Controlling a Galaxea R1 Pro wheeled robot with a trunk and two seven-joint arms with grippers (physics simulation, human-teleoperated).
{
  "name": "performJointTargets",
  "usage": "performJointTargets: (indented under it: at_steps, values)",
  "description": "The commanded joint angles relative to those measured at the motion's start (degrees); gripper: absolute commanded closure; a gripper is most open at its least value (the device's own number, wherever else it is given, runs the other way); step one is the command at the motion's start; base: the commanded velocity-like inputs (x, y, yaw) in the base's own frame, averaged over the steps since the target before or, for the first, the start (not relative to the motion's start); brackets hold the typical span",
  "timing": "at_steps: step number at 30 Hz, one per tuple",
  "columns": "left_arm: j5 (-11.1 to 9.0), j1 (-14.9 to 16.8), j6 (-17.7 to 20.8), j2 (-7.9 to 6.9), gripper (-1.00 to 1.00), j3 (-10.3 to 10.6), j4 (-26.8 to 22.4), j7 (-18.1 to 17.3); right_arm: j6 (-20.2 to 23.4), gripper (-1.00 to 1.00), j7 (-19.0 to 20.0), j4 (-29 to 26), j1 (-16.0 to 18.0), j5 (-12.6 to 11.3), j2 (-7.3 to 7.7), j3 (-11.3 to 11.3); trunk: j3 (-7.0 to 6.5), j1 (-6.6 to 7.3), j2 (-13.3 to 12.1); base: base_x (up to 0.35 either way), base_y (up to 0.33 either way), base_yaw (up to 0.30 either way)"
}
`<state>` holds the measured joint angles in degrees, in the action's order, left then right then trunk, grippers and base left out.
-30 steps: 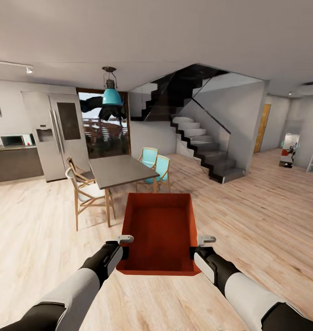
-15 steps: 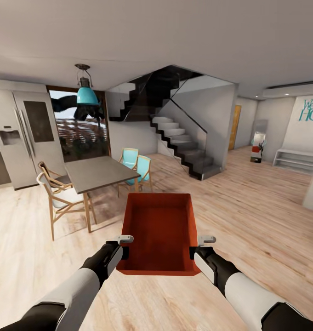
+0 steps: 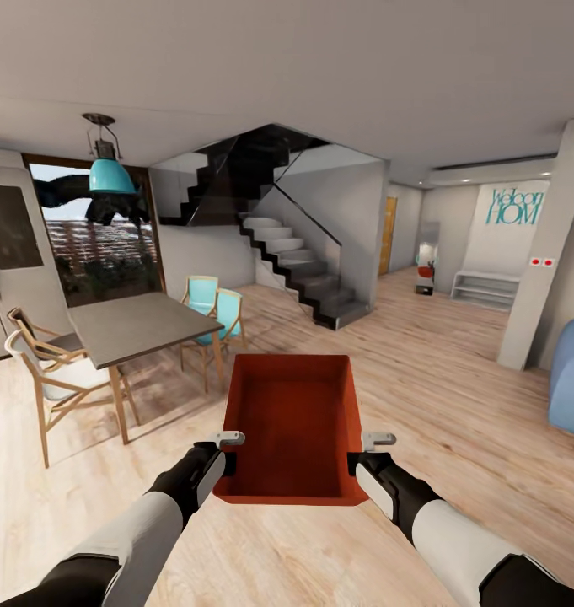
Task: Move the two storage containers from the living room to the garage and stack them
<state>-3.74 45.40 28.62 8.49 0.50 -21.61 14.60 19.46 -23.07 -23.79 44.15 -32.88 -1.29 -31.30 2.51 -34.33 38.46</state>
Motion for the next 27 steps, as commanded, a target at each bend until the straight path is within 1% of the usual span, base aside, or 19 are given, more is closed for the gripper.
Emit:
performJointTargets:
  at_steps: [1,27]
  values:
    - [1.7,0.0,0.7,-0.08,1.0,0.3,-0.1,1.2,0.5,1.0,-0.6,-0.1,0.2,1.5,0.06,1.0,0.06,-0.02,0.1,0.0,0.0,-0.268]
    - [1.7,0.0,0.7,-0.05,1.0,0.3,-0.1,1.3,0.5,1.0,-0.6,-0.1,0.2,1.5,0.06,1.0,-1.15,-0.02,0.1,0.0,0.0,-0.252]
